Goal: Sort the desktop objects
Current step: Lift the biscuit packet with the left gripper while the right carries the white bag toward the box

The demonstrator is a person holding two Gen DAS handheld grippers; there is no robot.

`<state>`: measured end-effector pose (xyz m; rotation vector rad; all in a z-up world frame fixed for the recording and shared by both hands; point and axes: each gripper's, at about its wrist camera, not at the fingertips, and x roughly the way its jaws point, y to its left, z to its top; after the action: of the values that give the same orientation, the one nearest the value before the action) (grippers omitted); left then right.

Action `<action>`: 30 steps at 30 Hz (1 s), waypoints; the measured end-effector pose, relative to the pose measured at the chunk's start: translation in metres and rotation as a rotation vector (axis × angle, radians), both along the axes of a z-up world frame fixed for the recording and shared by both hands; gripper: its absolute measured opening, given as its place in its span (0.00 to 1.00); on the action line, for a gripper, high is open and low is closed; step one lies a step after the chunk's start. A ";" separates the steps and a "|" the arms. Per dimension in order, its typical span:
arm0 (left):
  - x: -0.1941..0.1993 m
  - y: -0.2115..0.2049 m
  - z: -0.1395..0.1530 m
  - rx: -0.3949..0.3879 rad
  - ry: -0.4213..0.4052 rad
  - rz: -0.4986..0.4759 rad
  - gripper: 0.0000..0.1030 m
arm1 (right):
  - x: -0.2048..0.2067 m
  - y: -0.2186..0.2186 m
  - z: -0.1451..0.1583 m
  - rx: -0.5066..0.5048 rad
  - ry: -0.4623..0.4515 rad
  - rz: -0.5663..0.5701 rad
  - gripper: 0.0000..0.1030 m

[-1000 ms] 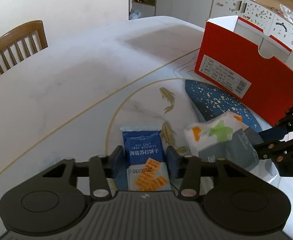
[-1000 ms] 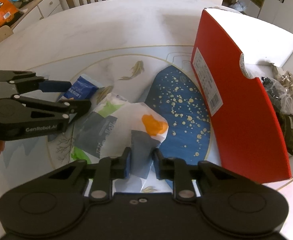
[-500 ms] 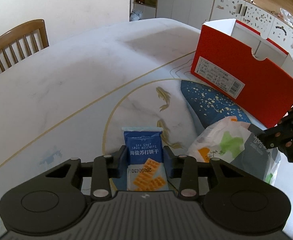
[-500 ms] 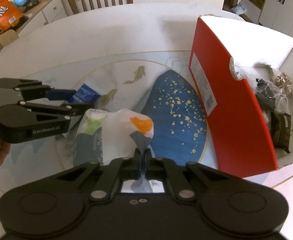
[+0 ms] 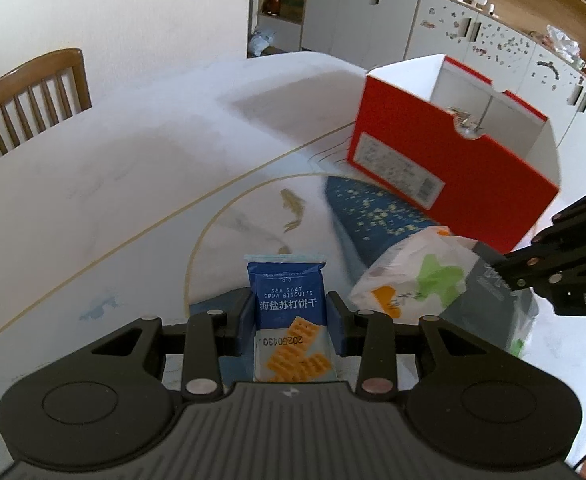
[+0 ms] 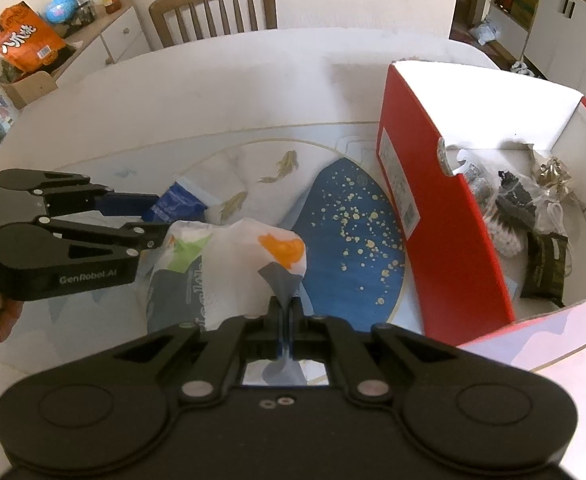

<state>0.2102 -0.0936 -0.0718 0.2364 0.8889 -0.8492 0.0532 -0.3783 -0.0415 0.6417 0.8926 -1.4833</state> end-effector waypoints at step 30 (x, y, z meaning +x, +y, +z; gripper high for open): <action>-0.035 -0.019 0.075 -0.065 -0.060 -0.004 0.35 | -0.044 0.044 0.081 -0.131 0.019 0.044 0.01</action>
<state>0.1748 -0.1129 0.0028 0.2060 0.8040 -0.8691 0.0088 -0.3346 0.0400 0.5091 0.8116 -1.4977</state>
